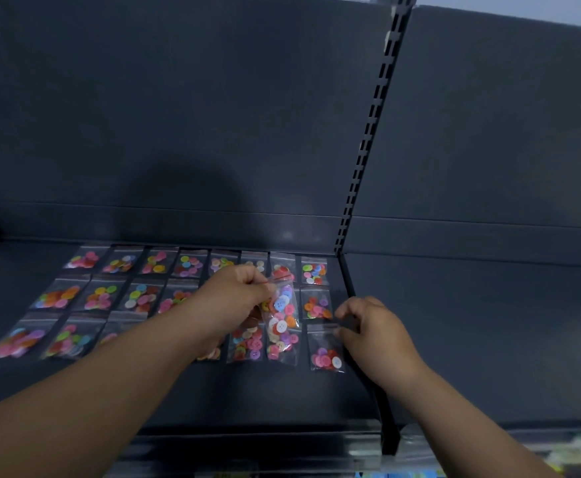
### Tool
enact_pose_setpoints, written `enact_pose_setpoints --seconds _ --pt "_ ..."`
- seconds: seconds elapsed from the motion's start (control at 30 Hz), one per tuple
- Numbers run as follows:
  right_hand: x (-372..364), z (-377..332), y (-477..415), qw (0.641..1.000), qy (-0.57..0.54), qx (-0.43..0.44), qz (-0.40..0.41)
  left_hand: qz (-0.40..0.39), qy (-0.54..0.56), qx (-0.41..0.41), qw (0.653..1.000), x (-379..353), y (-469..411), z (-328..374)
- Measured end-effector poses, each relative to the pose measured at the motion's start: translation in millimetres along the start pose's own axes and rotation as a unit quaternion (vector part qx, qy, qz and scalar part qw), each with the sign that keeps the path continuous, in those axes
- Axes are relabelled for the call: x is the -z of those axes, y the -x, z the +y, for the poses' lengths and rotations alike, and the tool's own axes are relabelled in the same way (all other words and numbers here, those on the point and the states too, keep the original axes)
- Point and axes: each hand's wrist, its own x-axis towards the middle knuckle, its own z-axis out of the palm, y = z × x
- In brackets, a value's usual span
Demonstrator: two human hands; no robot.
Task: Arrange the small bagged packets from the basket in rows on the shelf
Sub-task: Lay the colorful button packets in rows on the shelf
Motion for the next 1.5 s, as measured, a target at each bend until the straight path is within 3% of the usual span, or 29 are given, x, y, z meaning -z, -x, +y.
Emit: enact_pose_setpoints --seconds 0.17,0.5,0.9,1.07,1.2,1.3,1.5 --pt "-12 9 8 0.990 0.023 0.084 -0.108 -0.011 -0.005 -0.002 1.000 -1 -2 0" --pt "-19 8 1 0.989 0.039 0.125 -0.068 -0.008 -0.001 -0.001 1.000 1 -2 -1" --pt "-15 2 2 0.991 0.043 0.087 -0.087 -0.013 0.007 0.001 1.000 5 5 0" --pt "-7 -31 -1 0.990 -0.121 0.060 -0.047 -0.010 0.016 0.004 1.000 9 9 -1" --pt "-7 -69 -3 0.931 -0.332 0.005 -0.149 -0.003 0.040 0.001 0.999 16 16 0" --pt "-20 -87 -6 0.902 -0.377 -0.032 -0.206 0.012 0.085 0.010 0.996 28 24 -2" --pt "-48 -129 -10 0.854 -0.477 -0.054 -0.200 -0.023 0.112 0.047 0.992 71 48 -16"
